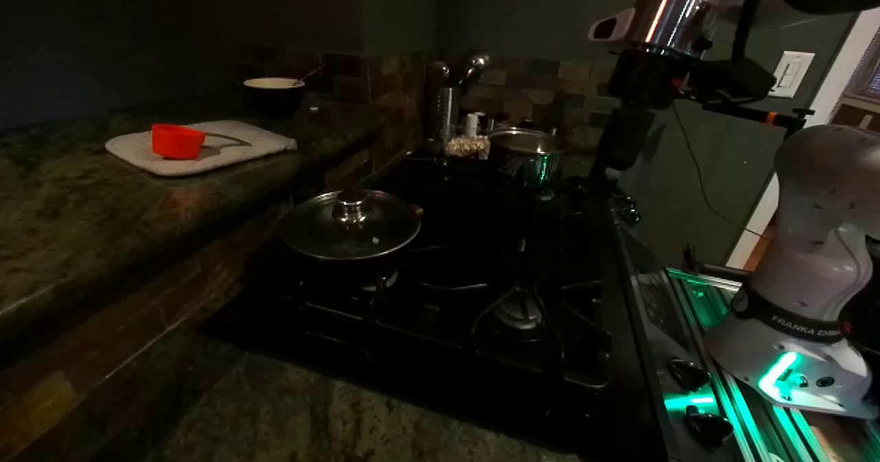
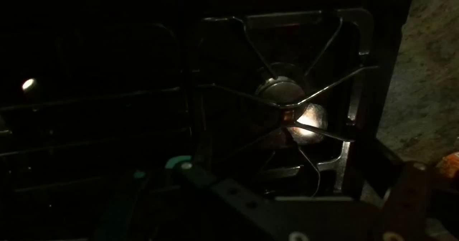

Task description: Put the glass lid on the counter above the stove.

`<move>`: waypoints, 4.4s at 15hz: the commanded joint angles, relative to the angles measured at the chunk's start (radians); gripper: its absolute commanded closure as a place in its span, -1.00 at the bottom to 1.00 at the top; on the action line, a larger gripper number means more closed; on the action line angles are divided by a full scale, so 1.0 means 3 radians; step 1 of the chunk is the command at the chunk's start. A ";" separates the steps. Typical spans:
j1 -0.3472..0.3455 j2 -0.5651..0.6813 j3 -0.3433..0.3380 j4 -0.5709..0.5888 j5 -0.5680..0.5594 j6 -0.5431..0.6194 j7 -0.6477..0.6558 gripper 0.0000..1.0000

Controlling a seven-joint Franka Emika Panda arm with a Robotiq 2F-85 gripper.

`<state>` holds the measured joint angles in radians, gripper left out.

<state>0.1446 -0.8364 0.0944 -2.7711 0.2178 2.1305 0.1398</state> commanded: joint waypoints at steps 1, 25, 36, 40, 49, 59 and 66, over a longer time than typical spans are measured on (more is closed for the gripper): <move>-0.0019 0.0003 0.0015 -0.0053 0.0012 -0.0027 -0.0012 -1.00; -0.0022 0.1919 0.0445 0.2064 -0.0692 -0.0466 0.0007 -1.00; 0.0100 0.3159 0.0422 0.3447 -0.1231 -0.0687 -0.0129 -1.00; 0.0118 0.3419 0.0350 0.3636 -0.1372 -0.0630 -0.0152 -1.00; 0.0082 0.3828 0.0162 0.3910 -0.1382 -0.0317 -0.0291 -1.00; 0.0087 0.4088 0.0119 0.3893 -0.1339 -0.0263 -0.0326 -0.72; 0.0107 0.4105 0.0125 0.3882 -0.1354 -0.0237 -0.0375 0.37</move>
<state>0.1675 0.3889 0.1420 -1.6038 -0.2001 2.0394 0.0526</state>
